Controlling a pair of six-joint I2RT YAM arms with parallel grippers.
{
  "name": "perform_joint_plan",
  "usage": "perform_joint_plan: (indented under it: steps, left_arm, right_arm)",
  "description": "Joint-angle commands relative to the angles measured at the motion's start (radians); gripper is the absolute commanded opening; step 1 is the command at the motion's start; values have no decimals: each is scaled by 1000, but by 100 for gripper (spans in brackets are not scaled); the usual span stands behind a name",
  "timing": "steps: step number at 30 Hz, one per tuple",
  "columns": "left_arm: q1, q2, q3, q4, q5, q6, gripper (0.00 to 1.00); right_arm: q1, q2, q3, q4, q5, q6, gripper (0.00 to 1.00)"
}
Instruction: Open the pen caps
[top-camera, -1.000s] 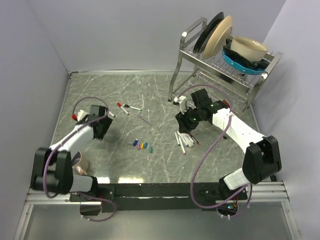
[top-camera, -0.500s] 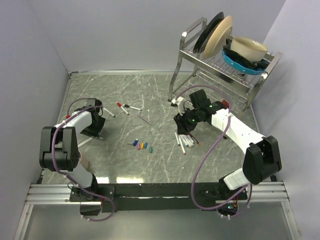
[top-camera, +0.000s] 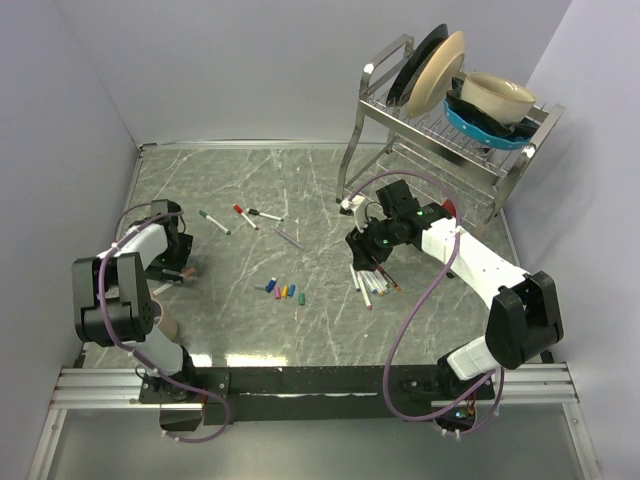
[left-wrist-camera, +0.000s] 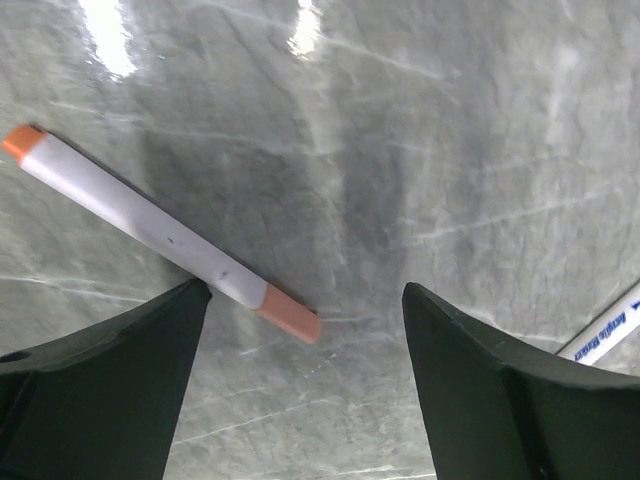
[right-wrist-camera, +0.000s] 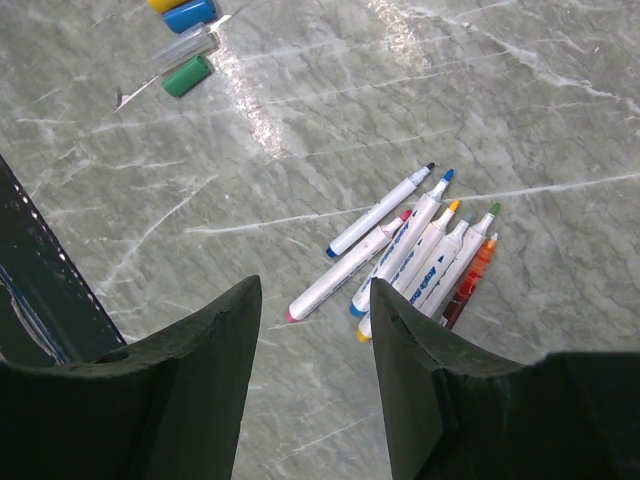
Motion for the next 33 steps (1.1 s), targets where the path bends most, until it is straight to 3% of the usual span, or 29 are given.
perform_joint_plan:
  steps: [1,7,14,19,20,26,33]
  left_arm:
    - [38,-13,-10,-13,20,-7,84]
    - [67,30,47,-76,-4,-7,72]
    - [66,59,50,-77,4,20,44]
    - [66,30,-4,4,82,46,27]
    - [66,16,-13,34,112,60,19]
    - [47,-42,-70,145,211,161,12]
    - [-110,-18,-56,240,252,313,8]
  right_arm:
    - [4,-25,-6,5,-6,-12,56]
    - [7,-30,-8,5,-7,-12,56]
    - [7,-33,-8,5,-14,-14,56]
    - [6,-36,-9,6,-15,-15,56]
    - [6,-38,-9,5,-15,-15,56]
    - [6,-35,-11,8,-18,-15,56]
    - [6,-30,-12,8,-20,-17,56]
